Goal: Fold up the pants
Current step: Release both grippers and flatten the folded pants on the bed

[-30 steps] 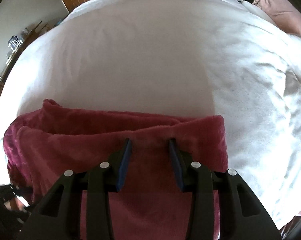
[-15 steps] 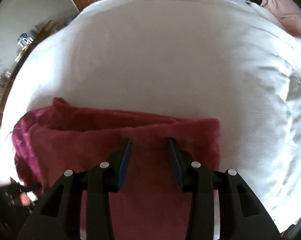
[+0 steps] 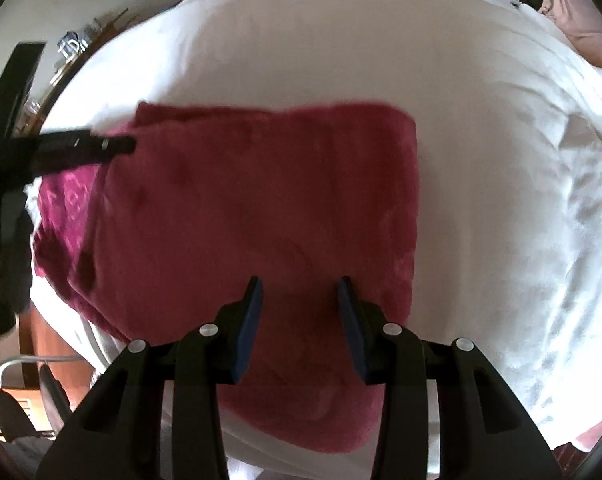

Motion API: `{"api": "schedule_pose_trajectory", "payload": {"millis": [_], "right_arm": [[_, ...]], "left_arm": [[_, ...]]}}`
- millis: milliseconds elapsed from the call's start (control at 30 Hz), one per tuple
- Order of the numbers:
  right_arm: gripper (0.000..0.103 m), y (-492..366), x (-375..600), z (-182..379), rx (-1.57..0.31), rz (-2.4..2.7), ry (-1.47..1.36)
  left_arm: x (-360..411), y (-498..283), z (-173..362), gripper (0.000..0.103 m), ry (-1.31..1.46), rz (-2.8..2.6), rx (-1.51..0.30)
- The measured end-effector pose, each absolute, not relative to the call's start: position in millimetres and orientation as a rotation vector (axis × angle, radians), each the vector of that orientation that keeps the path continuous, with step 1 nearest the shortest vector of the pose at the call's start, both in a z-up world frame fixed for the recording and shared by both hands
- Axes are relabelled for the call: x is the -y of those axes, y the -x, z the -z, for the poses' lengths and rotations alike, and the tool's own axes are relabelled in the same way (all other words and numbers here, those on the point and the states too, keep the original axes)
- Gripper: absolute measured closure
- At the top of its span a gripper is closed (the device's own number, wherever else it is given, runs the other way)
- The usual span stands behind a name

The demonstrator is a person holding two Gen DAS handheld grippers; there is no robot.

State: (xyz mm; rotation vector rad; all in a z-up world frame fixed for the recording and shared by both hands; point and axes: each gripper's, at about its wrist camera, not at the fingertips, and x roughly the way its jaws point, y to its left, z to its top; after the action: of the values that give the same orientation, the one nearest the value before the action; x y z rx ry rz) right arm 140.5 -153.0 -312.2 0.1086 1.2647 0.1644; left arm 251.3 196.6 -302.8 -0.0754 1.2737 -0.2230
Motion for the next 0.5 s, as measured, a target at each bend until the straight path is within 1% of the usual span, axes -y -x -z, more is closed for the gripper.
{"api": "schedule_pose_trajectory", "payload": {"millis": [67,233,367,433,467,500], "right_arm": [[0.063,-141.0,153.7,322.3,-1.288,-0.165,-0.089],[0.063,-143.5,151.1,335.4,-1.308,-0.179,-0.064],[0.063,-140.4,162.0,322.2,-1.304,-0.207,-0.087],[0.059,-135.4,167.3,313.5,-1.294,-0.217,-0.09],[0.054,-131.3,170.5,308.0,-1.286,-0.221,-0.094],[0.053,-127.3,173.0,304.1,-1.279,-0.223,-0.096]], "left_arm": [[-203.9,-258.7,312.8,0.052,0.054,0.214,-1.289],[-189.9,-262.7,321.7,0.052,-0.059,0.211,-1.287],[-190.2,-258.4,310.3,0.051,-0.023,0.201,-1.294],[-195.0,-247.4,301.7,0.05,-0.026,0.192,-1.289],[-196.2,-241.8,298.8,0.05,-0.047,0.179,-1.288],[-199.1,-236.9,296.9,0.049,-0.067,0.165,-1.29]]}}
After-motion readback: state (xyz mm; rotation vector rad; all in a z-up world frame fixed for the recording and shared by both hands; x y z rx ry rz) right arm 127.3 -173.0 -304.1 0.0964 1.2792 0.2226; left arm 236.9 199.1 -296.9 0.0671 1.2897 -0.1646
